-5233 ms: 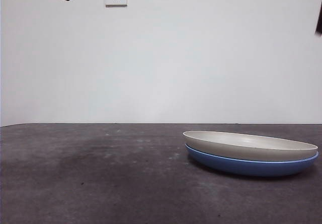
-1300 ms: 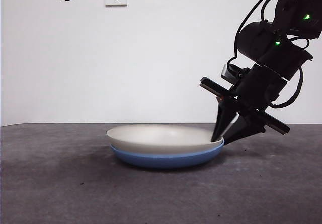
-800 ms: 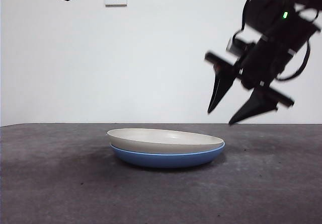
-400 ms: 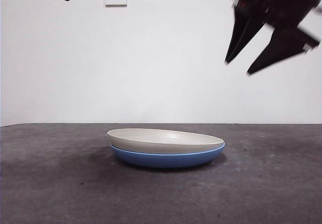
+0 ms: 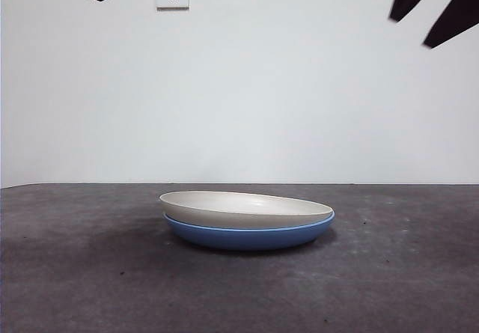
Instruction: Pick up the white plate, put it on the blue plate, put it on desk
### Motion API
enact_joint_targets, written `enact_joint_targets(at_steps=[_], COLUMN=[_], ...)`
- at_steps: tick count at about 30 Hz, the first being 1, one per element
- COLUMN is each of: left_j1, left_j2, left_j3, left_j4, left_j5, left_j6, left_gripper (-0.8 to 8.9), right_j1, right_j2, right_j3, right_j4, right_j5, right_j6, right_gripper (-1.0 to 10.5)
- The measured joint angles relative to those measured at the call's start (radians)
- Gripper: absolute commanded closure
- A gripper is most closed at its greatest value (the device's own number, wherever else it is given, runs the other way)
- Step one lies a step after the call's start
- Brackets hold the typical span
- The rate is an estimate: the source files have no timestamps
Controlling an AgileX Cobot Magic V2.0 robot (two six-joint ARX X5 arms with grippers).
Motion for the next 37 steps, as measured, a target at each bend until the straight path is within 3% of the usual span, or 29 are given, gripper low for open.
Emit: enact_joint_targets(at_steps=[7,23,25,28,37], left_j1=[0.0,0.0,0.0,0.0,0.0], left_j2=[0.0,0.0,0.0,0.0,0.0], left_j3=[0.0,0.0,0.0,0.0,0.0], left_j4=[0.0,0.0,0.0,0.0,0.0], left_j5=[0.0,0.0,0.0,0.0,0.0], left_j6=[0.0,0.0,0.0,0.0,0.0], left_gripper=[5.97,6.0,6.26,7.94,8.05], right_j1=[0.039,0.048,0.048,0.048,0.048], right_j2=[-0.077,-0.093,-0.093,-0.093,-0.093], right_j3=[0.0,0.0,0.0,0.0,0.0], right_j4=[-0.115,-0.117,-0.117,-0.12,-0.126], right_j5=[0.0,0.0,0.0,0.0,0.0], right_j6=[-0.006,-0.009,-0.009,-0.009,-0.029], right_gripper=[7.0,7.0,7.5,9.1,9.4])
